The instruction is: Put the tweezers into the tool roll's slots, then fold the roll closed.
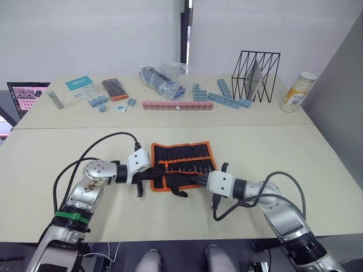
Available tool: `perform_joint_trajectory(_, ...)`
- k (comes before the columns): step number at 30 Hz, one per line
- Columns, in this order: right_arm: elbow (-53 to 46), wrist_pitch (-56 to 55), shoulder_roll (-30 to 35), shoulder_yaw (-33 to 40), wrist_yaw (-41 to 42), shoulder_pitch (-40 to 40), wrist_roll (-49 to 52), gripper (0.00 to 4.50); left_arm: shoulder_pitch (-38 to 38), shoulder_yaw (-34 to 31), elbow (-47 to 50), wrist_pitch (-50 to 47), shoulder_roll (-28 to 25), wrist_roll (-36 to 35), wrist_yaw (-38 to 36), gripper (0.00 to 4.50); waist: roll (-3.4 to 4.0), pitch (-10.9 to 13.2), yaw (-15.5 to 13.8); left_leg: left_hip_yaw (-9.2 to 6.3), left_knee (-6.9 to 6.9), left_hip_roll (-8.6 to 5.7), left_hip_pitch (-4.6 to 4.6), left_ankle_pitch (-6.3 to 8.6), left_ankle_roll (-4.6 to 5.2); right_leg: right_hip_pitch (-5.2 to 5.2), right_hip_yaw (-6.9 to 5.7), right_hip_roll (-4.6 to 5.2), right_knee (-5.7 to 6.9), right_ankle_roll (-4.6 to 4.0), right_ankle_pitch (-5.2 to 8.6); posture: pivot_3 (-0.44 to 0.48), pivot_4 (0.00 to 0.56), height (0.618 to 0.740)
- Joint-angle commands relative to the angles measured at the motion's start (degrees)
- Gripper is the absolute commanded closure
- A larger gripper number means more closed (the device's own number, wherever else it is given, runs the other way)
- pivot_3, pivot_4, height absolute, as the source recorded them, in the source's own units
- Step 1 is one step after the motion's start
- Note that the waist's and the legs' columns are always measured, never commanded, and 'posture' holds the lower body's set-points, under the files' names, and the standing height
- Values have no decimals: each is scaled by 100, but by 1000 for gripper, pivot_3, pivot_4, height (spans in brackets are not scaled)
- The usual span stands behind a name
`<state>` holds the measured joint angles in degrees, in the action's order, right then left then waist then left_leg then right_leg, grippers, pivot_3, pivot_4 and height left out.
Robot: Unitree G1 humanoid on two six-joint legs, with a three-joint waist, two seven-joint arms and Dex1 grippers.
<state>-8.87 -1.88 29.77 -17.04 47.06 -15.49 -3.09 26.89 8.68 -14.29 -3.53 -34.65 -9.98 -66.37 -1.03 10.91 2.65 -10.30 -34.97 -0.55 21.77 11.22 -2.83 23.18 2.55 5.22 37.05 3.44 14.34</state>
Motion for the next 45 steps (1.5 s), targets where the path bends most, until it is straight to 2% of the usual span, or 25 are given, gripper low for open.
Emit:
perform_joint_trajectory(1,-117,-242,-43,106,62,-184,188,4453,192,-205,-68,138,-162,-2,-6,4500,0,0,5,0,0,0,1,0,0,1,0,-1,0,0,0,0,150,737)
perform_joint_trajectory(13,708,243,-311,-82,-79,-492,-60,4453,287,-215,-212,198,-237,78,-2,4500,0,0,4,0,1,-1,3,-1,-1,4,0,0,0,0,0,0,150,737)
perform_joint_trajectory(19,743,305,-398,-153,-144,-415,-134,4500,317,-359,-135,111,-259,-38,115,2634,0,0,-4,0,-1,-1,4,-1,-1,4,0,0,0,0,-1,0,150,737)
perform_joint_trajectory(20,739,326,-406,-168,-151,-410,-148,4500,305,-440,-45,3,-307,-133,97,2208,0,0,-2,0,0,-1,4,-1,-1,4,0,0,0,0,-1,0,150,737)
perform_joint_trajectory(24,648,474,-434,-218,-227,-352,-202,4500,2,-888,781,-870,-370,-1090,-208,973,0,0,14,0,1,1,5,-1,-1,6,0,0,2,0,-1,0,150,737)
perform_joint_trajectory(29,628,654,-461,-231,-294,-340,-278,4500,-675,-740,1480,-1214,-275,-1294,-217,973,1,-1,10,0,2,0,-2,-1,-1,0,1,2,1,0,-1,0,150,737)
perform_joint_trajectory(36,510,880,-479,-283,-268,-339,-269,4500,-757,-357,964,-759,439,-689,524,3161,0,-1,-32,0,-9,1,-3,-8,-13,-4,1,-1,3,-4,-15,0,150,737)
perform_joint_trajectory(40,365,1011,-464,-319,-263,-286,-272,4500,-781,-219,573,-460,623,-334,813,4478,-1,-2,-2,0,-10,1,-3,-15,-23,-3,1,-1,3,-3,-19,0,150,737)
perform_joint_trajectory(45,228,1158,-519,-405,-285,-265,-334,4500,-931,-120,322,-231,605,-9,1043,4478,-2,-5,-2,0,-5,2,-6,-15,-24,-4,1,0,3,-3,-19,0,150,737)
